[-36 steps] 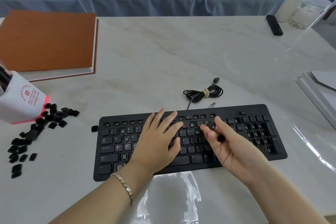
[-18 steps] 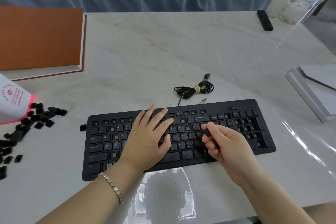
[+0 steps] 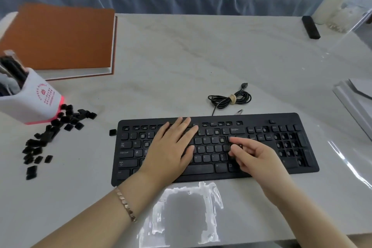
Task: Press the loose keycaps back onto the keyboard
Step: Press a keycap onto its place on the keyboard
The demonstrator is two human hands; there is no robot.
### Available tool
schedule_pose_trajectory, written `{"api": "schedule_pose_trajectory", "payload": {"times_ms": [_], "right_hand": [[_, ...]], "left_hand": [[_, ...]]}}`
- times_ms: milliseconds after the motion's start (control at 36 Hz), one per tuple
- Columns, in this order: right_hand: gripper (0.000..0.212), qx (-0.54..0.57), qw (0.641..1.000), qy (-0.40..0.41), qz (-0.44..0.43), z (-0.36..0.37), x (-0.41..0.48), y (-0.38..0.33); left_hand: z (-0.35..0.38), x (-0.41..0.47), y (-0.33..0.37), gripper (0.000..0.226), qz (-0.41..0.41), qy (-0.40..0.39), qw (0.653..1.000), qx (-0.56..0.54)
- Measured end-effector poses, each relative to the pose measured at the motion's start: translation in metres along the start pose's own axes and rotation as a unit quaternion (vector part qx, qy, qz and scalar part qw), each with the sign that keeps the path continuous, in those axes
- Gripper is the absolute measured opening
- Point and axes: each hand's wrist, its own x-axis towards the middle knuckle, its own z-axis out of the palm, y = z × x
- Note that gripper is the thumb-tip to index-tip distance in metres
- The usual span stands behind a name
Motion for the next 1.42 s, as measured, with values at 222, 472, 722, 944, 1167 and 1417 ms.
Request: {"api": "schedule_pose_trajectory", "payload": {"times_ms": [222, 472, 722, 944, 1167, 1417], "right_hand": [[0.014, -0.064, 0.997, -0.001, -0.045, 0.017, 0.006, -0.005], [0.025, -0.12, 0.985, -0.017, -0.119, 0.051, 0.003, -0.007], [0.027, -0.237, 0.959, -0.04, -0.151, 0.087, -0.004, 0.004], [0.021, -0.33, 0.921, -0.028, -0.208, 0.085, 0.001, 0.007], [0.023, -0.305, 0.938, -0.026, -0.165, 0.084, 0.005, 0.008], [0.028, -0.331, 0.925, -0.042, -0.181, 0.086, 0.008, 0.009]], "left_hand": [[-0.032, -0.052, -0.051, 0.052, -0.157, 0.042, 0.986, -0.04], [-0.029, -0.08, -0.07, 0.058, -0.203, 0.064, 0.967, -0.138], [-0.027, -0.08, -0.072, 0.053, -0.205, 0.074, 0.963, -0.155], [-0.027, -0.081, -0.073, 0.053, -0.211, 0.076, 0.962, -0.156], [-0.028, -0.08, -0.072, 0.053, -0.213, 0.076, 0.962, -0.155], [-0.028, -0.08, -0.072, 0.053, -0.213, 0.08, 0.962, -0.148]]}}
